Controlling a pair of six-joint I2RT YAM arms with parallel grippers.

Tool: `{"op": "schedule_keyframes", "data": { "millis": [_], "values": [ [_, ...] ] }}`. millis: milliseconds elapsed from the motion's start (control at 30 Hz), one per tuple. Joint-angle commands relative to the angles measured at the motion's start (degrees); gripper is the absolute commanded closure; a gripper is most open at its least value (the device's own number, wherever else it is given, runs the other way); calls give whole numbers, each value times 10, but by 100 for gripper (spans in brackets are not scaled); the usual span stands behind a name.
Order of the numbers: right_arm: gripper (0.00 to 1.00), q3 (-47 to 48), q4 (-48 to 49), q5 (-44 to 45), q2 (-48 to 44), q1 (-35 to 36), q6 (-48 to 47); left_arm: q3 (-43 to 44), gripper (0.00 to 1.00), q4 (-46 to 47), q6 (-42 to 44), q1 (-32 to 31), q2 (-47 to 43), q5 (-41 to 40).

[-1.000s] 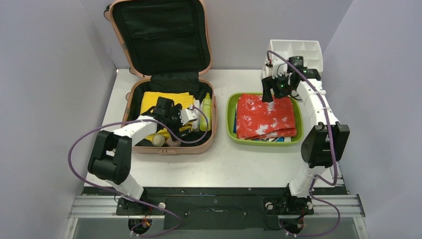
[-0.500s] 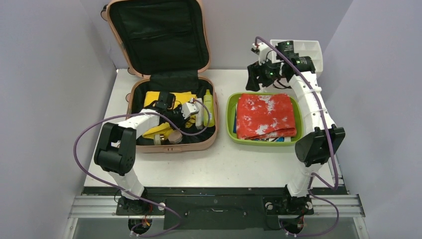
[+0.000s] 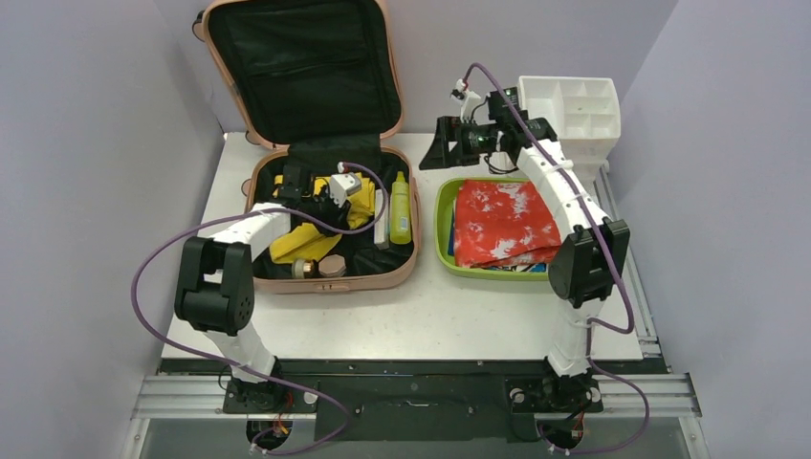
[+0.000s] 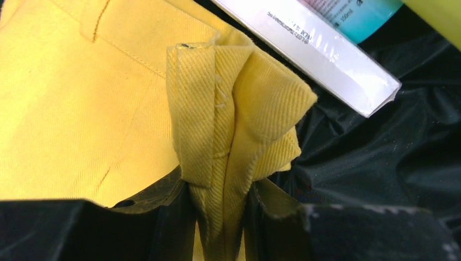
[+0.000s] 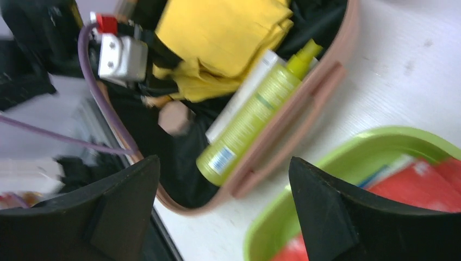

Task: Open, take out, and arrange the luggage
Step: Pick up the clothes from the luggage.

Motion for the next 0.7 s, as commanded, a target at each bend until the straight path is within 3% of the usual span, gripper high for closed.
{"op": "schedule_keyframes", "data": {
  "millis": [0, 167, 233, 367, 567, 667],
  "values": [
    [17, -47, 276, -89, 26, 8, 334, 19, 93, 83, -61, 36, -48, 20],
    [16, -167, 613, -92, 49, 36, 633, -39, 99, 158, -104, 52, -82, 33],
    [16, -194, 670, -81, 65, 52, 721, -54, 99, 181, -113, 56, -96, 33],
    [18, -216, 685, -62, 88, 85, 799, -85, 100, 212, -123, 61, -137, 25],
    [21, -216, 653, -41, 112, 131, 822, -130, 100, 263, -135, 73, -197, 30],
    [21, -237, 701, -36, 134, 159, 889, -168, 100, 307, -143, 87, -222, 57]
  ]
}}
